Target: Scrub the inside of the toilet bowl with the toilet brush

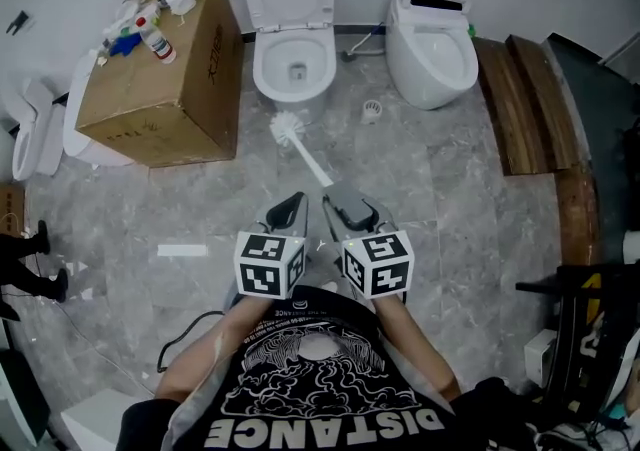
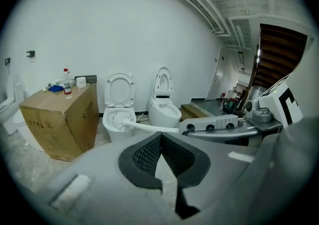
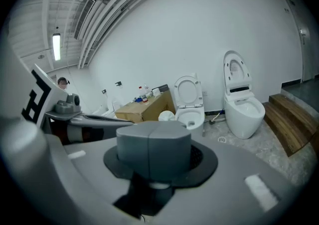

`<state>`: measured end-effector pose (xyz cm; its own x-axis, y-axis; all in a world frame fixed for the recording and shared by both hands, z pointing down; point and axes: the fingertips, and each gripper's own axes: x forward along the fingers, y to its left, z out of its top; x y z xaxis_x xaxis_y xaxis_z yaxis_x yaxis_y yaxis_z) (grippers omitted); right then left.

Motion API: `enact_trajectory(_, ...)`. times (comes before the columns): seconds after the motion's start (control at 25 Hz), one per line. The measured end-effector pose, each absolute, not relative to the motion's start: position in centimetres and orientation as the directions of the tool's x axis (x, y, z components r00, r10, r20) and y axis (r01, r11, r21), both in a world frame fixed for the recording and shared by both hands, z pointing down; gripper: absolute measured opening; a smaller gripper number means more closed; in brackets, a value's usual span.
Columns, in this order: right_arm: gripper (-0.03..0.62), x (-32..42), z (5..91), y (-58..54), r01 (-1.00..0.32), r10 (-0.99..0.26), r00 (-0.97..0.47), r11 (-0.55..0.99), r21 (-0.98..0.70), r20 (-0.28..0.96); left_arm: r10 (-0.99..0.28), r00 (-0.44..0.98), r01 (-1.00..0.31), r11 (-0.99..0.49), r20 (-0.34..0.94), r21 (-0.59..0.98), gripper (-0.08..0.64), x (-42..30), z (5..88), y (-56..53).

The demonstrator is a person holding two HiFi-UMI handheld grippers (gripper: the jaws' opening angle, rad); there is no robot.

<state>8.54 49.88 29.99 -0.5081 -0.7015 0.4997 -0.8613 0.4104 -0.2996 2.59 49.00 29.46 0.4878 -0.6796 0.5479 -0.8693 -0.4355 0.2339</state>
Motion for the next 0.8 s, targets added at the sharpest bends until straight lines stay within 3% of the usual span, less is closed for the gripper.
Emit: enact_trajectory(0.8,0.149,2.0,31.7,33.9,-0.927,-0.711,-0.371,0.246,-0.284,0.596,-0.553,0.618,-0.782,-0.508,0.559,0.361,-0.009,-3.6,31.3,31.3)
